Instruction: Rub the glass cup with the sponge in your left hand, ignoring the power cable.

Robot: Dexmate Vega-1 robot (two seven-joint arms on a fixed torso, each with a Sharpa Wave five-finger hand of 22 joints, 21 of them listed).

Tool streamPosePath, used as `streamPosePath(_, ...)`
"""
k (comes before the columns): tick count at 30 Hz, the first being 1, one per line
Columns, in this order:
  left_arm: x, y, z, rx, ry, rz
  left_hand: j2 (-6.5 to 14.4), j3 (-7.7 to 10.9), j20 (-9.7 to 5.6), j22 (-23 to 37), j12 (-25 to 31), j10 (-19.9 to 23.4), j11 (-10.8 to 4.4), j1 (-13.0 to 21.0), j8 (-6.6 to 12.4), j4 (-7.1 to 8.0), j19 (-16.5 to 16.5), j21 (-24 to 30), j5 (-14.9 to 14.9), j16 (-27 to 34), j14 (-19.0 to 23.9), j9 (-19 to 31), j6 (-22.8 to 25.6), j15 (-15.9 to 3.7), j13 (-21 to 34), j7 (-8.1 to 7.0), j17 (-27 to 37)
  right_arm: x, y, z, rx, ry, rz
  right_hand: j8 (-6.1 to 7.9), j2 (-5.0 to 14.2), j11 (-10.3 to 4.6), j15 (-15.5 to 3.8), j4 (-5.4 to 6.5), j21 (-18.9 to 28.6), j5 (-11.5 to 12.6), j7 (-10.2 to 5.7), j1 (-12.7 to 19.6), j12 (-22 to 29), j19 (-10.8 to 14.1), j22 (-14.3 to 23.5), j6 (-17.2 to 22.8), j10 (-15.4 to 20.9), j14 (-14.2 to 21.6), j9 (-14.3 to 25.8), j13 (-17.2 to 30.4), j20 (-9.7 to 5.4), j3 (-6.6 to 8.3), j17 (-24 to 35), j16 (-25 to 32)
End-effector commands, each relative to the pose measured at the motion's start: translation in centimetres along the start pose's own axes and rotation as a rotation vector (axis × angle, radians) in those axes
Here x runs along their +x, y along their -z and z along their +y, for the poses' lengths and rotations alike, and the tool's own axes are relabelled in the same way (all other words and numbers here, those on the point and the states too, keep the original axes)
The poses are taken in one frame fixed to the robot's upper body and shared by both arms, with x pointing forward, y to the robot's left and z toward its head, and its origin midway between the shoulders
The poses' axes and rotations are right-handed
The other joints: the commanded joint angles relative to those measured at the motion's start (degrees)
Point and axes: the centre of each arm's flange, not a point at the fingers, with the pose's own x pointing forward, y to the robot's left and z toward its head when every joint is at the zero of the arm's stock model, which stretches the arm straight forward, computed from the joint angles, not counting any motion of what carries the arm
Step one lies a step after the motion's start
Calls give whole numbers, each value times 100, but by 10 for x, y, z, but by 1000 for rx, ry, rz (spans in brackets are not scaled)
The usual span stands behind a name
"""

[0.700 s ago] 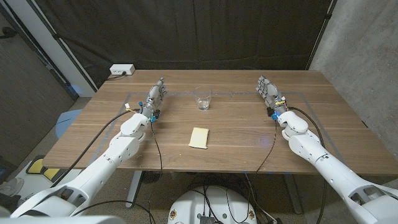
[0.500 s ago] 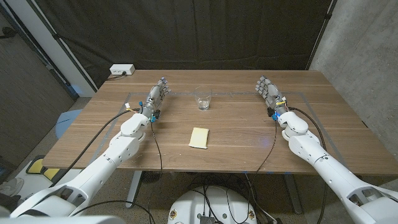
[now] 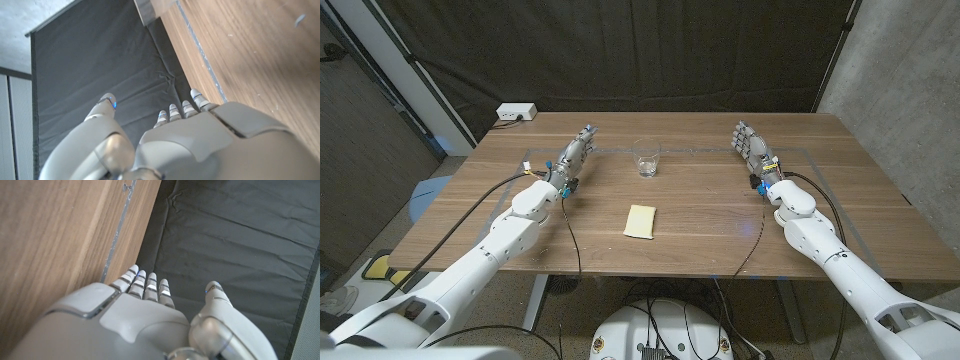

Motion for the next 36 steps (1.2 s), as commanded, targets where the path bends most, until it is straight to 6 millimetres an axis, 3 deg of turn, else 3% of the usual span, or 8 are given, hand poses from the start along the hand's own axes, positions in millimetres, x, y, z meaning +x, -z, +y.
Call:
streamPosePath(1, -9, -6, -11, 122, 129, 29, -101, -38, 87, 13, 11, -72, 49, 34, 41, -62, -95, -33, -13, -10, -95, 30, 113, 37, 18, -39, 23, 6, -10, 16, -132, -68, -39, 9, -90, 56, 44, 11, -35, 20, 27, -113, 38, -6, 8, 42, 24, -39, 32, 27, 20, -102, 10, 43)
streamPosePath(7, -15, -9, -14, 155, 201, 40, -168, -75, 322, 11, 75, 2, 154, 115, 108, -133, -120, -57, -4, 39, -86, 48, 304, 146, 21, 28, 26, 9, -13, 28, -215, -138, -39, -46, -300, 46, 81, -22, -78, 70, 77, -169, 0, -98, -4, -105, -93, -129, 34, 27, 36, -237, -3, 17)
streamPosePath(19, -33, -22, -17, 290, 316, 64, -276, -124, 551, 8, 206, 285, 216, 270, 159, -257, -157, -96, 22, 134, 112, 67, 500, 329, 30, 33, 44, 4, -20, 53, -351, -198, -47, -61, -460, 131, 5, -120, -108, 144, 120, -90, -25, -162, -19, -263, -230, -282, 41, 30, 11, -317, -16, -5)
streamPosePath(23, -42, -26, -19, 340, 338, 73, -330, -157, 586, 6, 213, 305, 215, 280, 173, -279, -169, -107, 29, 151, 160, 69, 554, 356, 33, 72, 49, 1, -22, 61, -391, -219, -58, -82, -608, 135, -3, -217, -111, 212, 221, 11, -48, -150, -34, -417, -352, -320, 46, 33, 5, -379, -21, 5)
streamPosePath(28, -53, -30, -21, 412, 358, 77, -378, -182, 610, 4, 216, 317, 206, 308, 181, -308, -167, -113, 41, 164, 200, 72, 593, 343, 36, 58, 55, -5, -24, 70, -439, -239, -61, -77, -673, 164, 0, -273, -108, 247, 263, 82, -51, -129, -41, -474, -402, -331, 49, 34, 3, -403, -23, 11)
streamPosePath(31, -58, -31, -22, 466, 371, 76, -468, -222, 594, -5, 269, 474, 117, 452, 152, -412, -12, -77, 93, 234, 435, 74, 575, 111, 42, -47, 60, -8, -27, 75, -472, -266, -54, 25, -767, 174, 38, -360, -104, 308, 286, 207, -27, -98, -53, -276, -410, -335, 52, 37, -40, -439, -26, 23)
streamPosePath(36, -64, -35, -27, 539, 406, 84, -501, -242, 594, -9, 267, 484, 115, 498, 172, -446, 4, -81, 112, 196, 369, 75, 643, 118, 43, -86, 59, -15, -29, 84, -530, -284, -61, 20, -810, 171, 28, -398, -96, 341, 319, 268, -19, -64, -57, -292, -421, -344, 53, 38, -130, -459, -26, 25)
